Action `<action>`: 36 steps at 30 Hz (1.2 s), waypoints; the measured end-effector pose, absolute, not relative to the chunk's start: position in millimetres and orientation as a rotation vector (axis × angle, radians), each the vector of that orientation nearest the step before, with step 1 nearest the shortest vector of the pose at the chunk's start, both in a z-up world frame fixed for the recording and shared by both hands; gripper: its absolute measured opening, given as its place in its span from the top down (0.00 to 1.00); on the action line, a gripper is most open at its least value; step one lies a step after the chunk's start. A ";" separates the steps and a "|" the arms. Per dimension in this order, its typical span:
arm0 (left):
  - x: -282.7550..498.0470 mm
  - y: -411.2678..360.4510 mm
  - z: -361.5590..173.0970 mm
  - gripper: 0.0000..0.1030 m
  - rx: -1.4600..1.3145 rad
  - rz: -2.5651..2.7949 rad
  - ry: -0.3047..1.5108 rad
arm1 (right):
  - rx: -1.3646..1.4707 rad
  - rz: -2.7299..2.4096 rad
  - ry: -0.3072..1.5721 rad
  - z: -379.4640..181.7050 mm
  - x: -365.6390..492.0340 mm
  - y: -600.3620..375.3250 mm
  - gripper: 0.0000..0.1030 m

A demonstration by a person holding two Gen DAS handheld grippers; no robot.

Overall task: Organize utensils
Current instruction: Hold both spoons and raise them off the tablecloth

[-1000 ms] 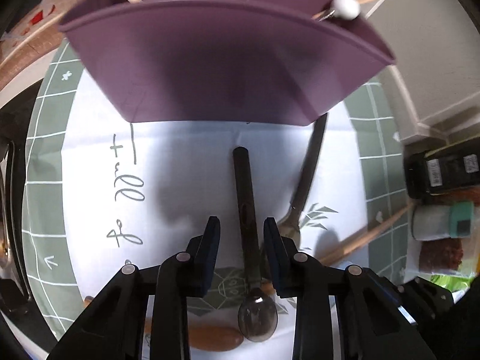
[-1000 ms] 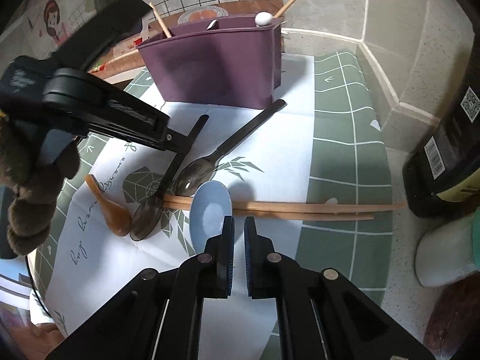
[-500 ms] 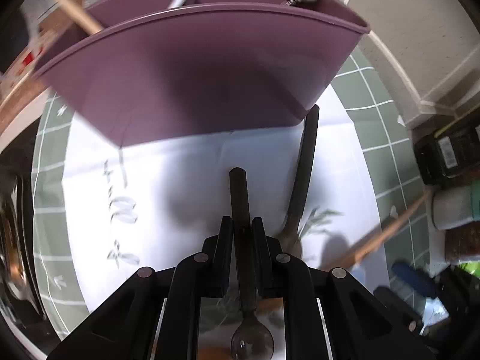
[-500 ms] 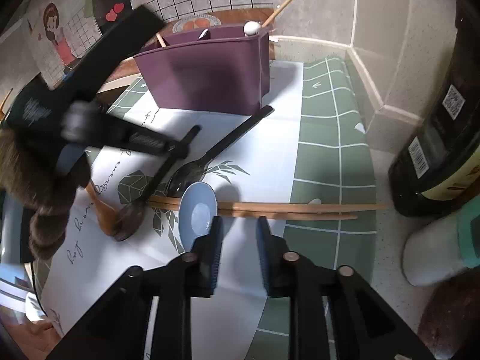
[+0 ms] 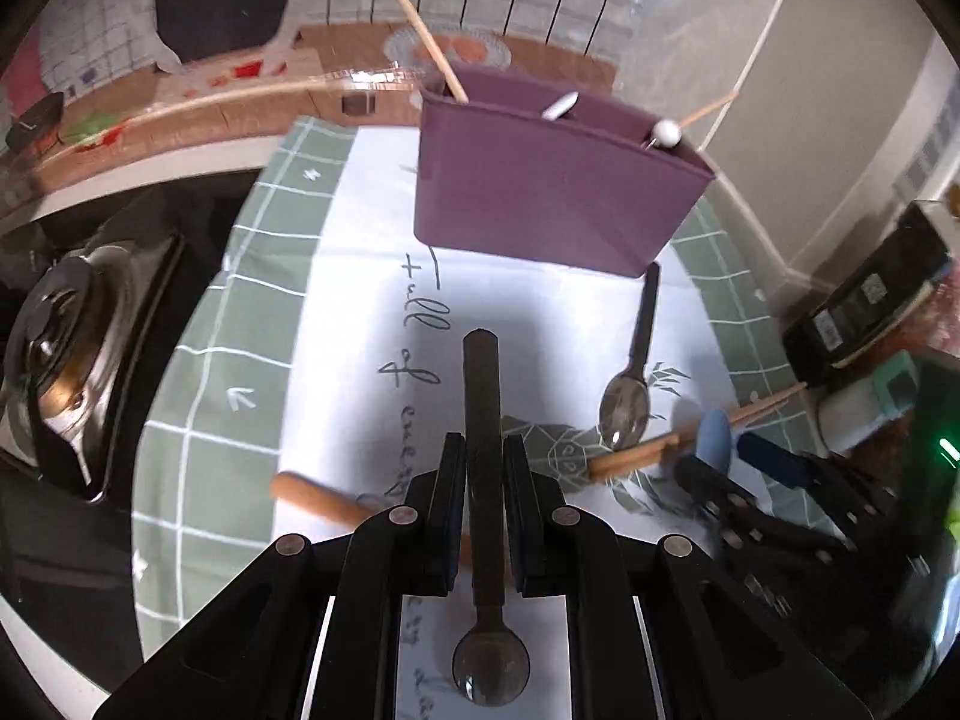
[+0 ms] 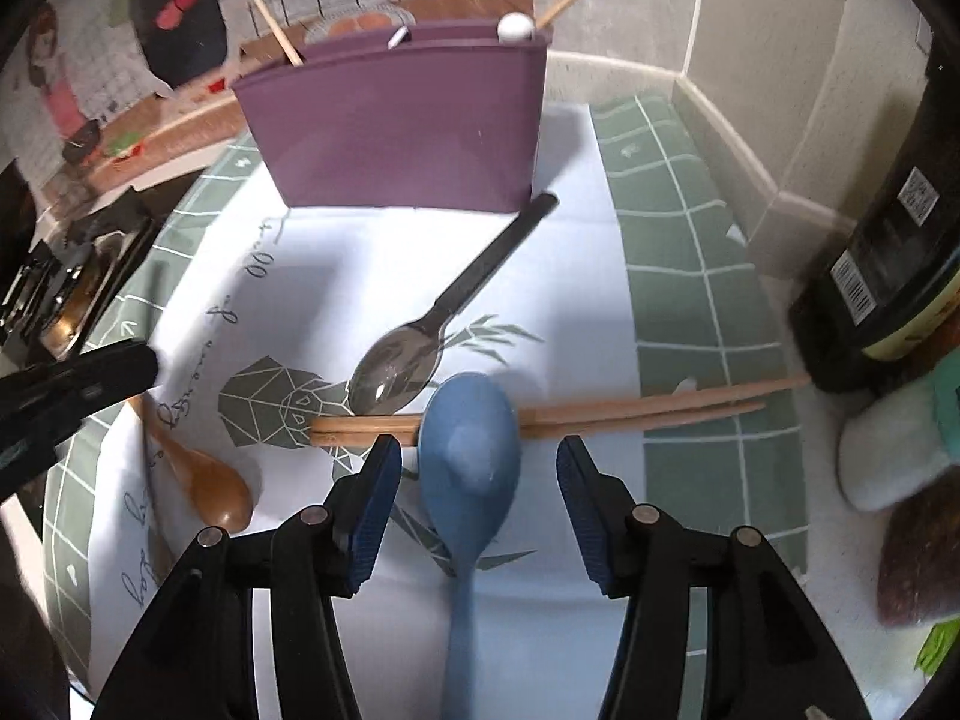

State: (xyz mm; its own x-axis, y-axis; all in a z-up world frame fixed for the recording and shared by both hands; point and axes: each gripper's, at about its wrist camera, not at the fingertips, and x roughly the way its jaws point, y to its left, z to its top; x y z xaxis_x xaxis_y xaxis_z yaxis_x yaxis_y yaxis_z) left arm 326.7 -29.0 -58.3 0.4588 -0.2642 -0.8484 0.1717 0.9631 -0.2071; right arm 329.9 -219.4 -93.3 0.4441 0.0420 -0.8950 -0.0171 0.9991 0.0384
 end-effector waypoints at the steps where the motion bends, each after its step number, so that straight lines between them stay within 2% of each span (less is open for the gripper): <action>1: 320.6 -23.9 -54.2 0.88 -0.103 -0.280 1.043 | 0.017 0.026 1.116 -95.5 331.1 -218.3 0.50; 3: 313.7 -18.6 -53.2 0.88 -0.119 -0.293 1.027 | 0.005 0.017 1.135 -100.1 331.4 -215.6 0.55; 4: 308.6 -14.6 -50.6 0.88 -0.136 -0.306 1.017 | 0.012 0.028 1.141 -101.0 330.7 -215.3 0.69; 12: 290.1 -1.8 -14.6 0.88 -0.117 -0.376 0.905 | 0.031 0.097 1.045 -61.8 309.5 -213.3 0.70; 15: 290.1 2.4 -11.1 0.88 -0.114 -0.391 0.919 | 0.037 0.101 1.021 -49.7 304.9 -211.6 0.70; 21: 330.0 17.1 -45.5 0.85 -0.207 -0.344 1.222 | 0.065 0.083 1.025 -48.8 300.1 -216.8 0.70; 24: 348.5 19.6 -65.1 0.76 -0.267 -0.322 1.366 | 0.075 0.085 1.029 -53.2 296.5 -218.7 0.70; 28: 365.8 18.7 -78.0 0.73 -0.271 -0.229 1.459 | 0.088 0.102 1.030 -57.8 296.8 -220.7 0.70; 30: 372.5 14.8 -83.1 0.66 -0.241 -0.203 1.501 | 0.092 0.113 1.028 -59.4 296.4 -221.1 0.70; 31: 375.4 14.5 -86.1 0.58 -0.231 -0.193 1.520 | 0.094 0.118 1.027 -60.3 296.3 -221.3 0.70; 36: 386.8 -0.7 -99.0 0.57 -0.135 -0.146 1.555 | 0.093 0.130 1.018 -63.1 296.7 -223.3 0.70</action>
